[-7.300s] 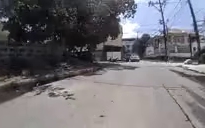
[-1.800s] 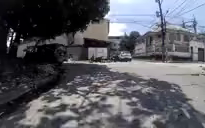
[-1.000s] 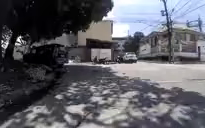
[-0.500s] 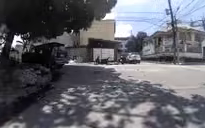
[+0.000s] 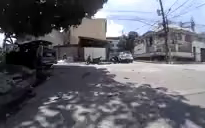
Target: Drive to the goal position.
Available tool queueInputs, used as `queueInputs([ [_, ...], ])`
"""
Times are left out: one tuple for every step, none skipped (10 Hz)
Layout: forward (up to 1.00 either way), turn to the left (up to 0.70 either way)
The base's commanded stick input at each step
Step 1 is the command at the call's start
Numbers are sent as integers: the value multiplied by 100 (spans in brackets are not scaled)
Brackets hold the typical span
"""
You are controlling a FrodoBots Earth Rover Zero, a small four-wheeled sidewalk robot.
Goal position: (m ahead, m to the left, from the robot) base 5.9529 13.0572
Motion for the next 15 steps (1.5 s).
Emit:
queueInputs([
  [100,-1],
  [100,-1],
  [100,-1],
  [100,-1],
  [100,-1],
  [100,-1],
  [100,-1],
  [100,-1],
  [100,-1],
  [100,-1],
  [100,-1],
  [100,-1],
  [100,-1],
  [100,-1],
  [100,-1],
])
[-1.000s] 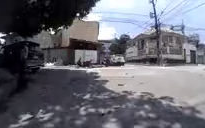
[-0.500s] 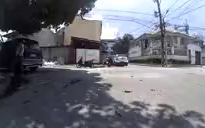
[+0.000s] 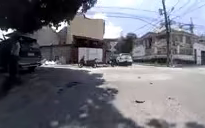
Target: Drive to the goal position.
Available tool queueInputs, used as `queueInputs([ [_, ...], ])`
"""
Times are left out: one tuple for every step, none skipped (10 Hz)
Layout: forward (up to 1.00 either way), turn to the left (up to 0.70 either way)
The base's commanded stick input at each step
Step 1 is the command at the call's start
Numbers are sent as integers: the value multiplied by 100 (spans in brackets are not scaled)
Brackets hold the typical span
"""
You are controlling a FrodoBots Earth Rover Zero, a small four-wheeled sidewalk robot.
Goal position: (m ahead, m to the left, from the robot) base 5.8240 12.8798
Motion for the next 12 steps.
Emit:
queueInputs([
  [100,-1],
  [100,-1],
  [100,-1],
  [100,-1],
  [100,-1],
  [100,1],
  [100,1],
  [100,15],
  [100,29],
  [100,11],
  [100,-2],
  [100,-3],
])
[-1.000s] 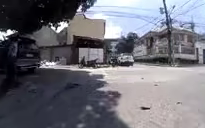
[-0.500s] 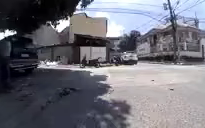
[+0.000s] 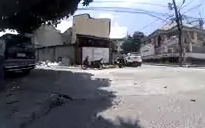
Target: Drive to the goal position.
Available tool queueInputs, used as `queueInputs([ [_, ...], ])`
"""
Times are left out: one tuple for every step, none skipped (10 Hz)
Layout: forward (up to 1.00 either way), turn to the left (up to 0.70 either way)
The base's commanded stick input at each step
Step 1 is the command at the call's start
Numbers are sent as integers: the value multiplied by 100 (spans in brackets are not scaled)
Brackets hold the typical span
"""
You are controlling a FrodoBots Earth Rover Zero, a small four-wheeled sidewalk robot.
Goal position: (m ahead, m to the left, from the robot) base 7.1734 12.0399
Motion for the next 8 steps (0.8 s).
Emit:
queueInputs([
  [100,-3],
  [100,-2],
  [100,-1],
  [100,-1],
  [100,-1],
  [100,-1],
  [100,-1],
  [100,-1],
])
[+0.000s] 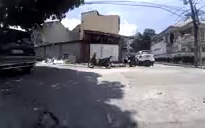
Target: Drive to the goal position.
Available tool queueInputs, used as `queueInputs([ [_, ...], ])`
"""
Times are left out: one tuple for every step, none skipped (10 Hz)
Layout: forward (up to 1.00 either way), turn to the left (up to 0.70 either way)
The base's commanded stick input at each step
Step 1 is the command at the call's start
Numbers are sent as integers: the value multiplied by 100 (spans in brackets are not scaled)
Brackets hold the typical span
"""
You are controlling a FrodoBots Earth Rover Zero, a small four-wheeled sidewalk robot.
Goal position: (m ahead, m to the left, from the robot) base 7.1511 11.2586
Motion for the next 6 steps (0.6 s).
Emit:
queueInputs([
  [100,4],
  [100,16],
  [100,29],
  [100,34],
  [100,35],
  [100,35],
])
